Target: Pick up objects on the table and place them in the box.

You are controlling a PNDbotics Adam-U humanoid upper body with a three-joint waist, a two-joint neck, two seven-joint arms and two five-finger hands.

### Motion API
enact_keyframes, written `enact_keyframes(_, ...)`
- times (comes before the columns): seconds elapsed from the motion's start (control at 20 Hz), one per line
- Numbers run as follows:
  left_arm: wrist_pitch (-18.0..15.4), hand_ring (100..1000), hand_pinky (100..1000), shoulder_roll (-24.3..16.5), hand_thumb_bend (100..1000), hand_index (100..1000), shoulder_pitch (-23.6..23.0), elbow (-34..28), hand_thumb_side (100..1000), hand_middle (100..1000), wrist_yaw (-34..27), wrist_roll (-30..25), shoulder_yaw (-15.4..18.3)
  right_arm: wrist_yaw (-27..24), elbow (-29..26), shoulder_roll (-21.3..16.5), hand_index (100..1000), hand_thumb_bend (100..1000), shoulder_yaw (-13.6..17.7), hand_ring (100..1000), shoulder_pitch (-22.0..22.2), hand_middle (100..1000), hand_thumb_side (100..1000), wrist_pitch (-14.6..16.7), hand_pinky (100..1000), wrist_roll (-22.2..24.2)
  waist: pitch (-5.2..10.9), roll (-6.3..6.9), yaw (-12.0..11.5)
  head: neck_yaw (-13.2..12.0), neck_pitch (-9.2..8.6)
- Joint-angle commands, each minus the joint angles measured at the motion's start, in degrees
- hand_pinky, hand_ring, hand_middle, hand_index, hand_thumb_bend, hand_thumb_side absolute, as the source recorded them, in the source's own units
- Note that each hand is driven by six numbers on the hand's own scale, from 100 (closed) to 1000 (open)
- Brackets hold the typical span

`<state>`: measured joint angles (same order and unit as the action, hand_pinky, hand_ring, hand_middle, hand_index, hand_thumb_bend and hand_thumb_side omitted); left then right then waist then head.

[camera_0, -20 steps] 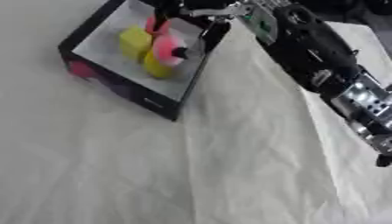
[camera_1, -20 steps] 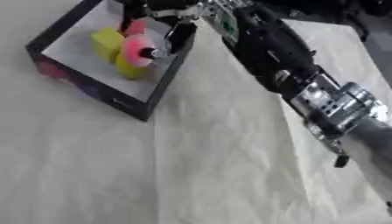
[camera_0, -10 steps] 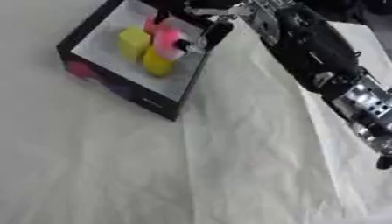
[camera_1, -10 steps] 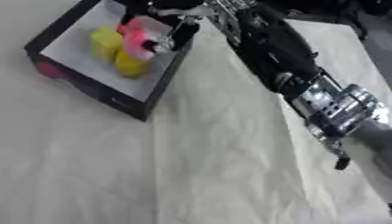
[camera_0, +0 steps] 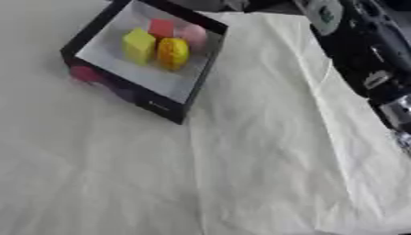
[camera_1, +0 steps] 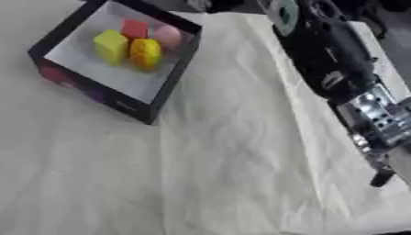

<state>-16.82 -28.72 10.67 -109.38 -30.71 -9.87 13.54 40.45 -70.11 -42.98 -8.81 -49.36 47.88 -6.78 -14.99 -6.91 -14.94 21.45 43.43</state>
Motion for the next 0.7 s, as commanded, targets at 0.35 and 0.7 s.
enact_keyframes(0.35, -0.1, 662, 750, -0.9, 100, 736, -1.0, 0.2, 570, 632, 0.1, 0.1, 0.9, -52.2, -27.4, -10.2, 855, 100, 6.6, 771, 16.8, 659, 452, -19.4, 1000, 13.8, 3.31, 2.9, 1.9, -3.0, 0.69)
enact_keyframes(0.7, 0.3, 661, 748, 0.7, 100, 736, -1.4, 1.2, 572, 632, 0.3, 0.5, 1.7, -77.1, -38.3, -4.8, 831, 100, 19.7, 759, 27.4, 675, 470, -34.9, 1000, 25.6, 3.07, 4.58, 3.2, -5.9, 0.67)
